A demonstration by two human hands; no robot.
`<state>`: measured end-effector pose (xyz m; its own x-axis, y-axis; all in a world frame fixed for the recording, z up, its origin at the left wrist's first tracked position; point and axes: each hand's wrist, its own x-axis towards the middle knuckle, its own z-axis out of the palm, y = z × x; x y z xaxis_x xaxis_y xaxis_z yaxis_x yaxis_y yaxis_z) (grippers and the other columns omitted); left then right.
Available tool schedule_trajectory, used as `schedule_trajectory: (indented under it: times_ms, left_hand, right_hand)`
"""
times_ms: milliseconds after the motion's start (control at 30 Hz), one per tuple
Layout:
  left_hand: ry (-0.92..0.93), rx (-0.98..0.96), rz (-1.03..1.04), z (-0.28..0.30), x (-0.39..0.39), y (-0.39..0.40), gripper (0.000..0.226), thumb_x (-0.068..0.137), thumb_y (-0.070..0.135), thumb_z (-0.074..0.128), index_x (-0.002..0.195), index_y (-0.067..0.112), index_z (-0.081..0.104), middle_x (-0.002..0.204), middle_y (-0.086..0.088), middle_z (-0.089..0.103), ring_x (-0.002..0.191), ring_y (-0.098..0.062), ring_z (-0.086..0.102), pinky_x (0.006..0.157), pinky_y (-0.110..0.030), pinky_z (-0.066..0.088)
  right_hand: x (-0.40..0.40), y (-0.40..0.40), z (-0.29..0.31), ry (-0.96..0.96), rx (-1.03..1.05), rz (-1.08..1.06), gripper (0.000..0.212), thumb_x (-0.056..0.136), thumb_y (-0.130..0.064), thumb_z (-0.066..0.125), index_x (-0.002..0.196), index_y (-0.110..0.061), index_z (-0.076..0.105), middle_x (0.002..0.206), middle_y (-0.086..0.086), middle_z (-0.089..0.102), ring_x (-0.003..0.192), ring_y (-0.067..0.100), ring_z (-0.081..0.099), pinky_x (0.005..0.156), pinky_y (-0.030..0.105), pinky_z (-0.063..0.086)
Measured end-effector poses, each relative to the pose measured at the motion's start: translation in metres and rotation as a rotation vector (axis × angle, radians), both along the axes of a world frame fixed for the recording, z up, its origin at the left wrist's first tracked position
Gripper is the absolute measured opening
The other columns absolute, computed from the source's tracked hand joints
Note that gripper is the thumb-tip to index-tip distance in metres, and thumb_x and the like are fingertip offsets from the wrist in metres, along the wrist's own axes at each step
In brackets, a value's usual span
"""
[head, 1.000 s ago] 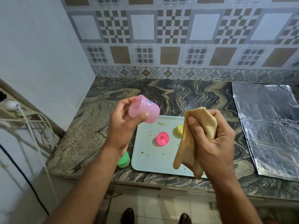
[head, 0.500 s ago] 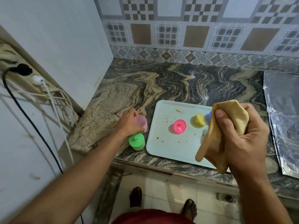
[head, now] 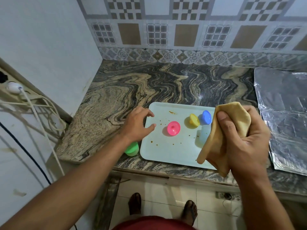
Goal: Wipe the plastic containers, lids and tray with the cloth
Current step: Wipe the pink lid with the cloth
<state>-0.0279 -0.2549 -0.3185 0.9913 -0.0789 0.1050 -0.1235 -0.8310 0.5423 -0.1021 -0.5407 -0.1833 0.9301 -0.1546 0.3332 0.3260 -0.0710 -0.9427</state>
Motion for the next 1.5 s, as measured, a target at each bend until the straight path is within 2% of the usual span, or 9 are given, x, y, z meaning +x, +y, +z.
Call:
schedule_trajectory:
  times_ms: [167,400,500,767,900,1100,1233,1333,1500]
  left_hand:
    - [-0.054,0.307,-0.427,-0.019,-0.002,-0.055,0.03,0.082,0.022,0.075,0.11,0.017,0.07,0.113,-0.001,0.063,0.106,-0.026,0.059,0.093,-0.044,0.047]
    - [-0.007,0.6,-0.499,-0.033,0.023,-0.077,0.033,0.087,0.024,0.071,0.119,0.019,0.068,0.123,-0.002,0.063,0.118,-0.027,0.057,0.101,-0.042,0.039]
    - [0.046,0.567,-0.433,-0.037,0.03,-0.081,0.026,0.098,0.043,0.058,0.109,0.023,0.07,0.109,0.001,0.067,0.104,-0.025,0.063,0.1,-0.041,0.039]
    - [0.115,0.424,-0.326,-0.044,0.028,-0.083,0.027,0.092,0.051,0.055,0.082,0.027,0.061,0.091,0.0,0.073,0.092,-0.026,0.063,0.087,-0.04,0.04]
    - [0.133,0.382,-0.299,-0.045,0.026,-0.084,0.046,0.086,0.066,0.048,0.106,0.029,0.068,0.096,0.001,0.075,0.097,-0.027,0.065,0.092,-0.042,0.046]
    - [0.171,0.251,-0.185,-0.039,0.025,-0.095,0.037,0.106,0.052,0.044,0.097,0.024,0.067,0.089,-0.003,0.077,0.088,-0.036,0.068,0.085,-0.042,0.048]
    - [0.309,0.007,-0.048,-0.035,0.028,-0.094,0.036,0.104,0.053,0.051,0.09,0.029,0.073,0.088,0.011,0.081,0.09,-0.02,0.074,0.081,-0.036,0.056]
    - [0.329,-0.284,0.125,-0.024,0.033,-0.096,0.024,0.098,0.027,0.064,0.078,0.024,0.077,0.079,0.005,0.08,0.08,-0.014,0.072,0.074,-0.03,0.051]
    - [0.513,-1.157,0.264,0.037,0.014,-0.099,0.02,0.105,0.014,0.055,0.094,0.018,0.071,0.084,-0.003,0.081,0.081,-0.016,0.08,0.078,-0.028,0.05]
  right_hand:
    - [-0.001,-0.006,0.004,-0.015,-0.011,-0.01,0.019,0.098,-0.007,0.07,0.089,-0.022,0.061,0.076,-0.022,0.062,0.069,-0.005,0.053,0.065,0.013,0.044]
    - [-0.009,-0.019,-0.005,0.019,0.022,-0.078,0.01,0.097,-0.003,0.07,0.093,-0.005,0.061,0.076,-0.019,0.064,0.069,-0.004,0.055,0.066,0.013,0.046]
    - [-0.012,-0.024,-0.006,0.029,0.035,-0.097,0.008,0.096,-0.001,0.068,0.093,-0.003,0.061,0.074,-0.02,0.064,0.069,-0.005,0.055,0.065,0.013,0.046]
    - [-0.011,-0.034,-0.012,0.045,0.026,-0.126,0.012,0.097,-0.001,0.069,0.092,-0.005,0.06,0.074,-0.018,0.06,0.068,-0.001,0.053,0.066,0.015,0.046]
    - [-0.011,-0.031,-0.012,0.046,0.022,-0.12,0.01,0.096,-0.009,0.071,0.092,-0.009,0.062,0.077,-0.015,0.063,0.071,-0.003,0.056,0.067,0.014,0.047]
    - [-0.011,-0.026,-0.012,0.049,0.021,-0.112,0.009,0.094,-0.011,0.07,0.092,-0.011,0.062,0.077,-0.017,0.064,0.07,-0.004,0.057,0.067,0.013,0.047]
    - [-0.012,-0.028,-0.015,0.068,0.021,-0.114,0.009,0.097,-0.005,0.072,0.093,-0.006,0.063,0.078,-0.016,0.064,0.07,-0.003,0.058,0.067,0.013,0.047]
    - [-0.013,-0.03,-0.016,0.076,0.021,-0.125,0.01,0.095,-0.01,0.073,0.093,-0.008,0.063,0.078,-0.014,0.064,0.071,-0.002,0.058,0.068,0.014,0.048]
    - [-0.014,-0.028,-0.018,0.117,0.043,-0.158,0.009,0.091,-0.018,0.068,0.091,-0.012,0.062,0.076,-0.013,0.064,0.068,-0.001,0.057,0.065,0.016,0.048]
